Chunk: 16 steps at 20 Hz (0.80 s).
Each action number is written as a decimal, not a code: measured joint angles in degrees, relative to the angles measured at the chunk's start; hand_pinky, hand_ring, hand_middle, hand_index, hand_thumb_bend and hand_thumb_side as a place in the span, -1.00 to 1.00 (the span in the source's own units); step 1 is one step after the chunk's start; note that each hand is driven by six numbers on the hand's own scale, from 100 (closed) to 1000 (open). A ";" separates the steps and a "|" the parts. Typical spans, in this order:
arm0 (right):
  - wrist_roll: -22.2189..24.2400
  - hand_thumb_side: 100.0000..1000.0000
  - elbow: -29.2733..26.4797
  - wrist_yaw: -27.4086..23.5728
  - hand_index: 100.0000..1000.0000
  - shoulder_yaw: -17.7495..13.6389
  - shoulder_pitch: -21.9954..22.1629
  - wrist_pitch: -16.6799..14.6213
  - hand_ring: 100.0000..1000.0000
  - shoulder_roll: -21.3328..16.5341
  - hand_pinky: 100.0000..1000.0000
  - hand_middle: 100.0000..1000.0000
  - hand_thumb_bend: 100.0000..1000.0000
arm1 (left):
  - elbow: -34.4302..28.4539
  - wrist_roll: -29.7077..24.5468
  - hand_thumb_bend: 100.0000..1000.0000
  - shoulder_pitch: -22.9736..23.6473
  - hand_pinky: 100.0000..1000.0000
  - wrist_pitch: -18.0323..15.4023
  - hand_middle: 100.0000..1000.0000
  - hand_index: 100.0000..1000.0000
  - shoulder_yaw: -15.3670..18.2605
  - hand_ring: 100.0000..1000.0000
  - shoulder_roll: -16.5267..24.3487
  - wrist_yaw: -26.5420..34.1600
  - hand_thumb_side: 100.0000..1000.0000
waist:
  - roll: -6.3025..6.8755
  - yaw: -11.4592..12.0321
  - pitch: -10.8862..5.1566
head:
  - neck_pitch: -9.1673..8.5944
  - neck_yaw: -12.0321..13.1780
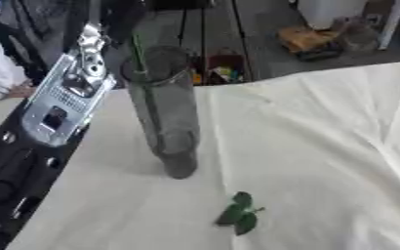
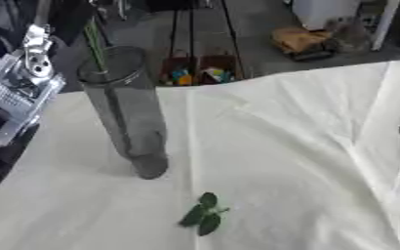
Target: Arrange flowers into the vase.
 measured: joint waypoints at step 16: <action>0.00 1.00 0.00 -0.19 0.49 0.00 -0.06 0.01 0.37 0.38 0.30 -0.10 -1.00 | -0.97 3.42 -1.00 1.34 0.07 -2.02 0.06 0.21 -0.90 0.13 -0.02 -0.61 0.48 | -0.09 -0.04 0.32 | -0.55 -0.22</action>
